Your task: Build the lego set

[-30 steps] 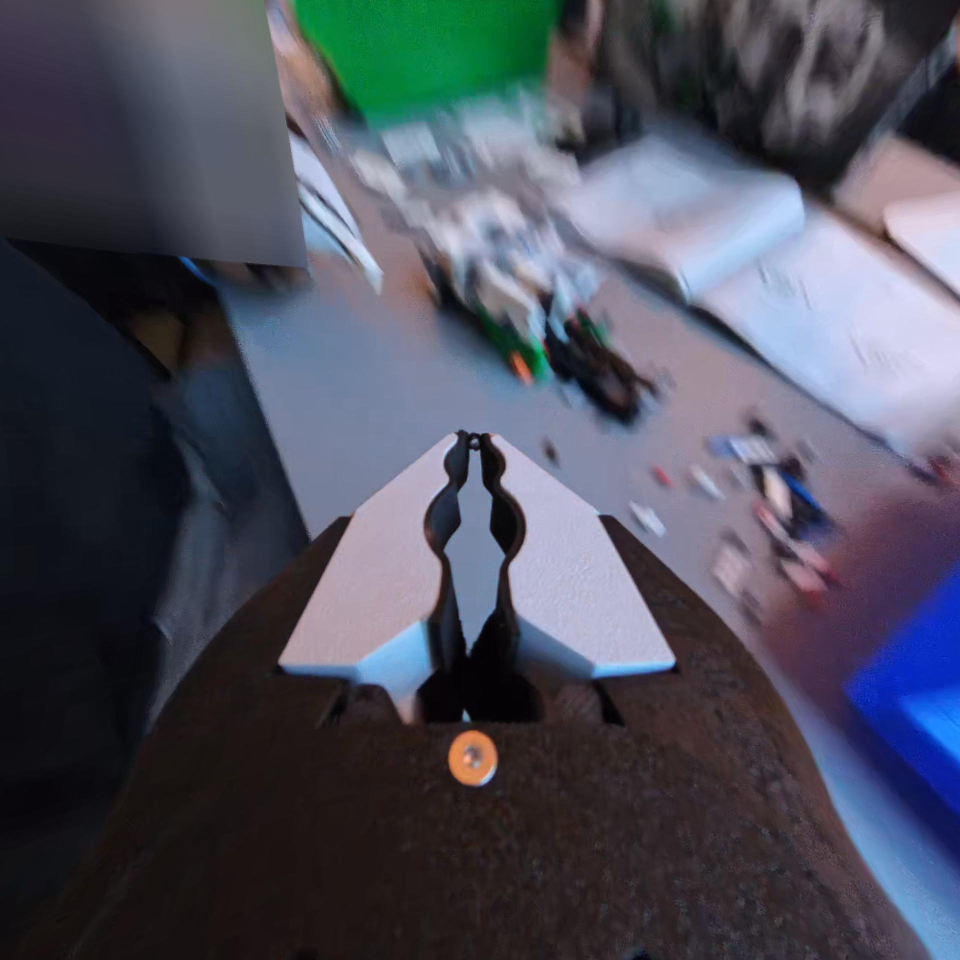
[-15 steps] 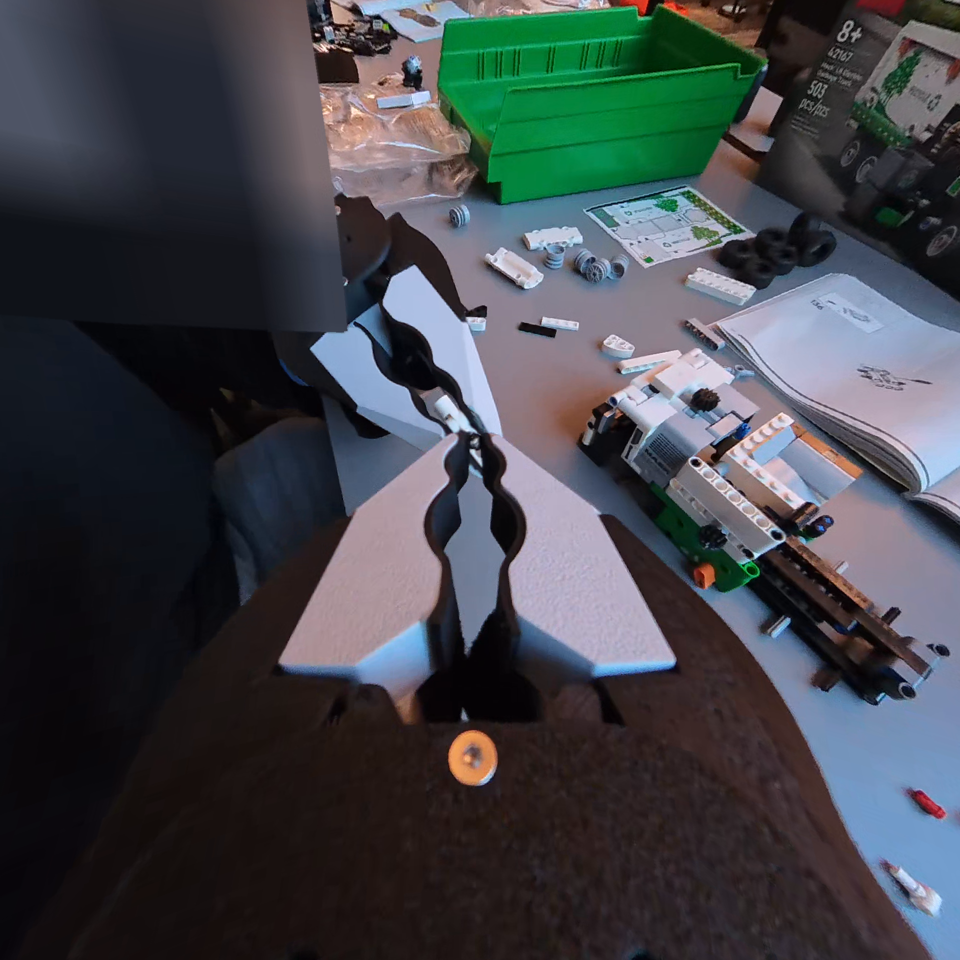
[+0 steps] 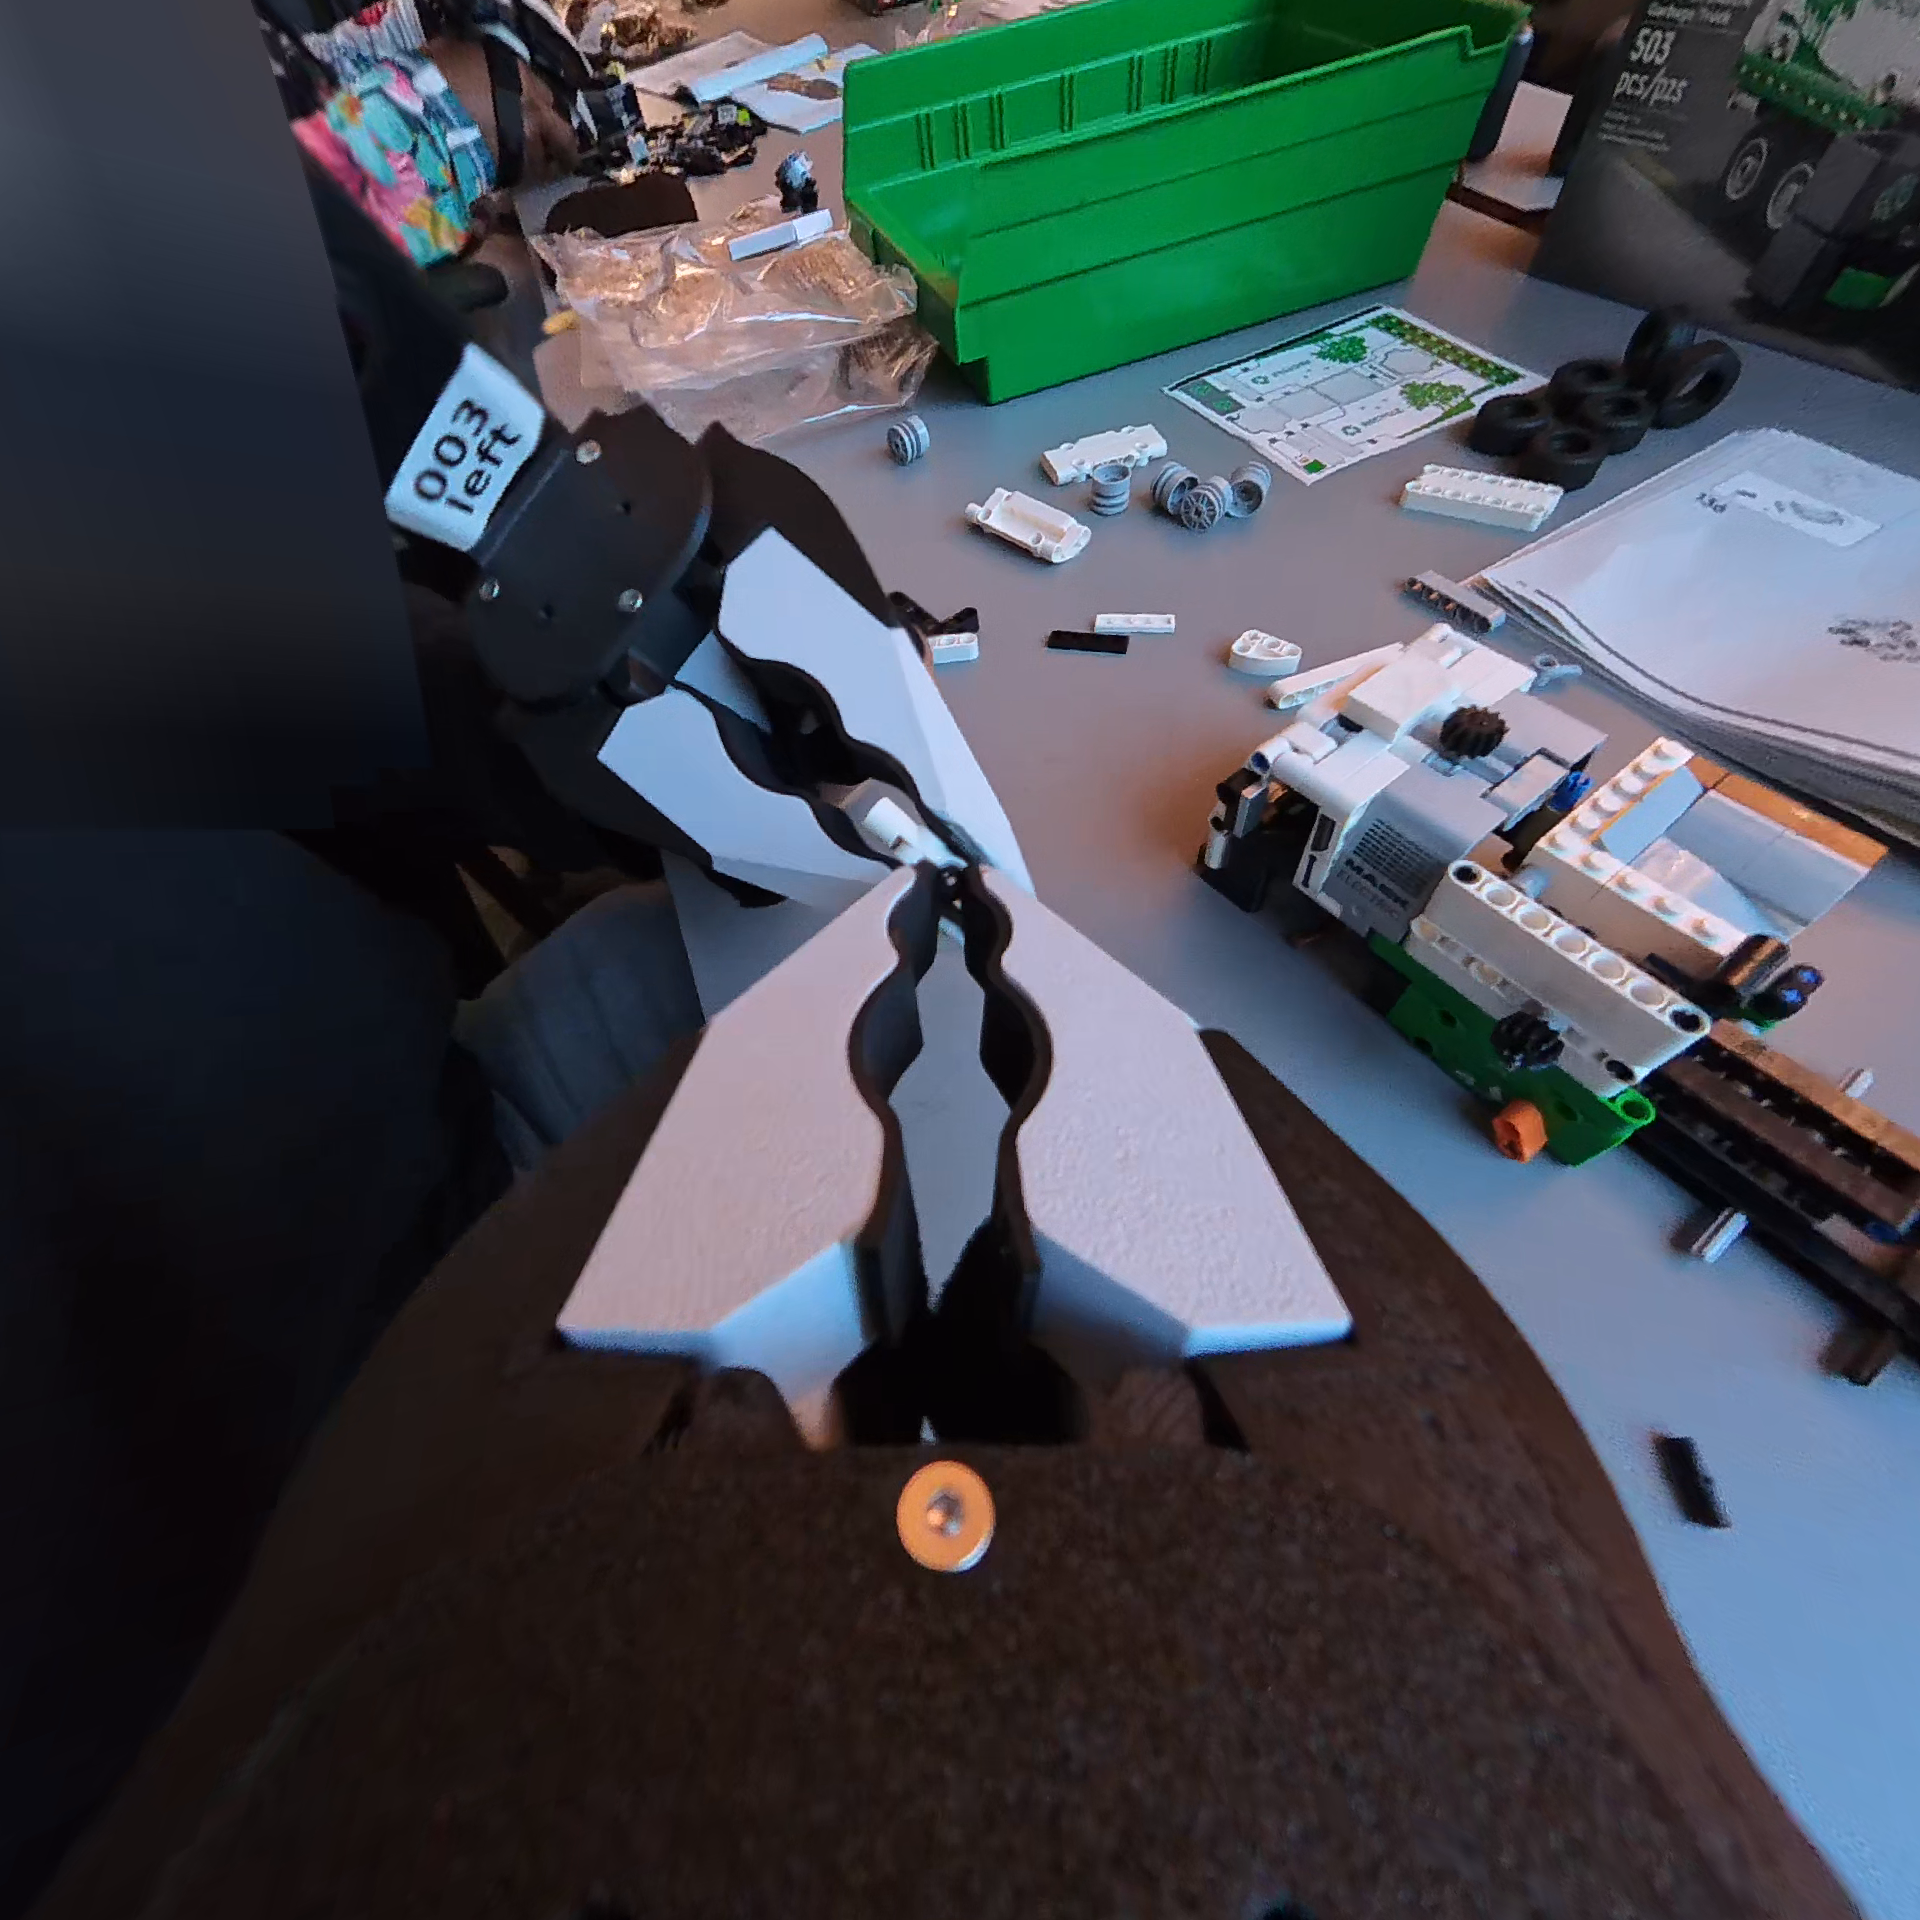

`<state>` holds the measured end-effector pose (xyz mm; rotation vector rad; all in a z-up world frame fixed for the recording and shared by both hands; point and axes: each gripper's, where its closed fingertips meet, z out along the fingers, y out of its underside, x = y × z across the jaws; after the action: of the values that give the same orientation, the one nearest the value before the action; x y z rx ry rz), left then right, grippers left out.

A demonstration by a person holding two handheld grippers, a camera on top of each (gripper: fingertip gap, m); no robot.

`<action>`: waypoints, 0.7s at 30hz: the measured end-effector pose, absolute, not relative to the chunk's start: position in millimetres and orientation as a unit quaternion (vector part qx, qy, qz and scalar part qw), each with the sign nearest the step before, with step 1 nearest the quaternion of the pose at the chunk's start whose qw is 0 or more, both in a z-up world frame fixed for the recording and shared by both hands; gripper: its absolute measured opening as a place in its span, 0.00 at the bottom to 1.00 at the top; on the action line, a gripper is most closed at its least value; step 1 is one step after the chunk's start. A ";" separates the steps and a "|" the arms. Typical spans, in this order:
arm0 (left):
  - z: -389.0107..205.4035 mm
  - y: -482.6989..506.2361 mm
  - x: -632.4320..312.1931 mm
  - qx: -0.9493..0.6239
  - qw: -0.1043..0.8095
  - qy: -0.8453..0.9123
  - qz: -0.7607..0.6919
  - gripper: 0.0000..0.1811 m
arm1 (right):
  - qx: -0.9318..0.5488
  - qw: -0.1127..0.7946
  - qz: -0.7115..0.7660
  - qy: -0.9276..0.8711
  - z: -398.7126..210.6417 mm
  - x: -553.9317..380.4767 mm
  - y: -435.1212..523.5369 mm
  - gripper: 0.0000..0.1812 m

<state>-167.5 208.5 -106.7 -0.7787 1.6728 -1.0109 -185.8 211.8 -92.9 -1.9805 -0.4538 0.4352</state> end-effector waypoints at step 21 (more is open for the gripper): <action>-128.9 217.6 -159.3 -0.319 0.552 0.728 -0.253 0.03 | -0.871 0.454 0.161 -0.095 -118.7 -178.2 216.4 0.02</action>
<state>-159.3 217.6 -128.9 -0.7553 1.7215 -0.5985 -178.2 216.4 -118.7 -2.1498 -0.2354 0.3983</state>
